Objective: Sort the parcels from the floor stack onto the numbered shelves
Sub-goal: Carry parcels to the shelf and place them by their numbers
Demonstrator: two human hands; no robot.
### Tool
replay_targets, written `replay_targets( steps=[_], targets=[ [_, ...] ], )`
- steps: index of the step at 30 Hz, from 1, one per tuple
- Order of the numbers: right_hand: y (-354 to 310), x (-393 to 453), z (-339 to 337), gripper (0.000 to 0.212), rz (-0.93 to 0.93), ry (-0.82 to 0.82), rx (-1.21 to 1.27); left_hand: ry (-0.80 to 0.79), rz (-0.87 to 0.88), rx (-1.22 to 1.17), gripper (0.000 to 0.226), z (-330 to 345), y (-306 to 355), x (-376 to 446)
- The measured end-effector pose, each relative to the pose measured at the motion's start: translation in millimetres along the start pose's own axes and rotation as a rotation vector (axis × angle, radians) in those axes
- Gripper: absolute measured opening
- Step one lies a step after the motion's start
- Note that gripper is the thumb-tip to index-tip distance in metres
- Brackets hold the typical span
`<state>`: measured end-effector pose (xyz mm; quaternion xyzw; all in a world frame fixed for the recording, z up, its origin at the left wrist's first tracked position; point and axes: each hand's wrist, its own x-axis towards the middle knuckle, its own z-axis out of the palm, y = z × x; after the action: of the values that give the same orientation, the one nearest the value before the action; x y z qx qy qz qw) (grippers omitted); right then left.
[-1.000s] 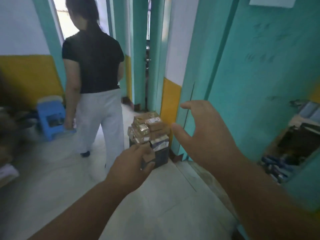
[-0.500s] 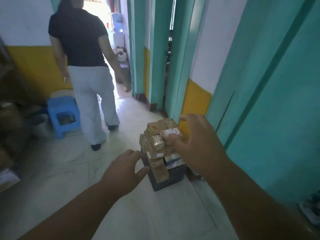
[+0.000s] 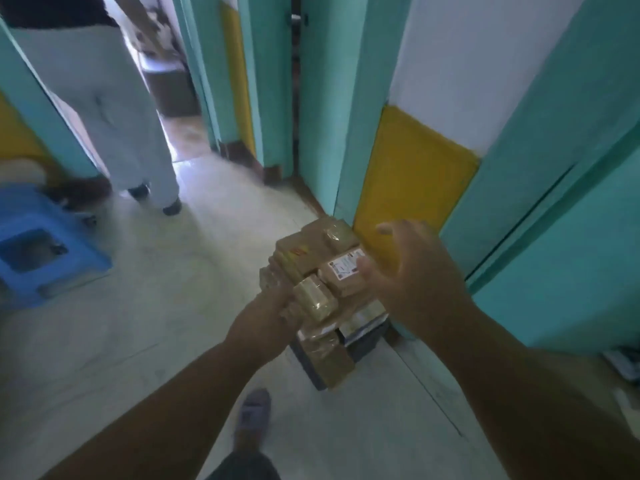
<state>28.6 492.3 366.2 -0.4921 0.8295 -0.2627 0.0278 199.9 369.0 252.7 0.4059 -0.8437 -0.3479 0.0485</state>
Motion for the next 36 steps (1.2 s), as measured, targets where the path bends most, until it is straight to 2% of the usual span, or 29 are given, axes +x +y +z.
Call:
replay_targets(
  steps=[1, 4, 7, 10, 14, 19, 22, 26, 29, 31, 33, 36],
  targets=[
    [2.0, 18.2, 19.7, 0.047, 0.038, -0.036, -0.006, -0.041, 0.000, -0.014, 0.011, -0.3, -13.1, 31.5],
    [14.0, 58.9, 72.2, 0.044, 0.152, -0.136, 0.004, -0.199, -0.055, -0.043, 0.025, 4.1, -43.4, 102.8],
    [36.6, 87.5, 122.8, 0.042, 0.258, -0.152, 0.012, -0.265, -0.160, -0.048, 0.033, 16.6, -70.4, 157.4],
    [63.9, 100.3, 179.7, 0.040, 0.374, -0.195, 0.048, -0.328, -0.218, -0.050, 0.032, 43.2, -97.8, 205.0],
    [102.4, 97.8, 267.0, 0.038, 0.496, -0.327, 0.097, -0.339, -0.369, -0.147, 0.022, 79.7, -132.0, 248.0],
    [152.1, 93.8, 358.0, 0.043, 0.710, -0.410, 0.155, -0.333, -0.410, -0.186, 0.051, 131.2, -169.3, 281.7],
    [168.2, 91.4, 393.3, 0.044, 0.830, -0.426, 0.203, -0.395, -0.425, -0.181, 0.048, 151.5, -178.2, 296.0],
    [166.8, 94.5, 406.8, 0.040, 0.935, -0.342, 0.318, -0.431, -0.382, -0.222, 0.025, 165.9, -184.9, 292.8],
    [151.5, 96.7, 392.2, 0.035, 0.943, -0.275, 0.353, -0.298, -0.393, -0.278, 0.013, 152.4, -186.0, 279.6],
    [135.6, 98.5, 377.6, 0.037, 0.909, -0.243, 0.390, -0.215, -0.456, -0.405, 0.019, 133.9, -183.9, 270.1],
    [122.1, 104.0, 362.8, 0.045, 0.849, -0.181, 0.438, -0.140, -0.551, -0.630, 0.027, 116.0, -176.6, 265.8],
    [113.2, 124.9, 345.9, 0.049, 0.732, -0.172, 0.495, -0.083, -0.564, -0.819, 0.021, 98.6, -165.7, 268.5]
  ],
)
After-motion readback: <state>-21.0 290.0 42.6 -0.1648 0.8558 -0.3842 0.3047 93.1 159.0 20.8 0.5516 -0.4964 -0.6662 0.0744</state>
